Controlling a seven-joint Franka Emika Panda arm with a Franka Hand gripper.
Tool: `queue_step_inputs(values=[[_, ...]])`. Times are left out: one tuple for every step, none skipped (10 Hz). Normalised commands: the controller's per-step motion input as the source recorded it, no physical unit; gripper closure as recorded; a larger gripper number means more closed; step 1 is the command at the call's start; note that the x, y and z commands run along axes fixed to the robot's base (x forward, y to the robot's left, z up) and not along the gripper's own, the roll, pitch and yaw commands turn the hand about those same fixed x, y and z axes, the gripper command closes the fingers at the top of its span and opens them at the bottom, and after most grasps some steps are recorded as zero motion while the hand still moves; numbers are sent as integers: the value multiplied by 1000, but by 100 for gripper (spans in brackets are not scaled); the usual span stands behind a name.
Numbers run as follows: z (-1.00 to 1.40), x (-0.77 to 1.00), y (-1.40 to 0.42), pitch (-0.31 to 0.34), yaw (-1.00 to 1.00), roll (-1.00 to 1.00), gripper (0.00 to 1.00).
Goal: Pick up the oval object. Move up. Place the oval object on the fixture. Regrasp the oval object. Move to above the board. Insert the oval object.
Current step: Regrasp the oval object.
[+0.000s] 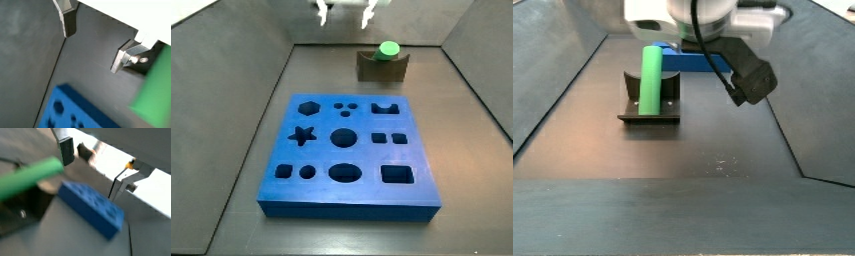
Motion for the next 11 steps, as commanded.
queue_step_inputs(values=[[-393, -220, -1000, -84, -890, 1000, 0], [-268, -132, -885, -101, -891, 1000, 0], [-136, -69, -628, -132, -890, 1000, 0], [-50, -40, -424, -156, -888, 1000, 0], [12, -39, -139, -185, -885, 1000, 0], [12, -45, -6, -206, -892, 1000, 0], [-2, -35, -24, -232, -898, 1000, 0], [-7, -36, -29, -242, -897, 1000, 0], [9, -42, -22, -262, -897, 1000, 0], [10, -45, -17, -275, -901, 1000, 0], [2, -48, -17, -287, -904, 1000, 0]])
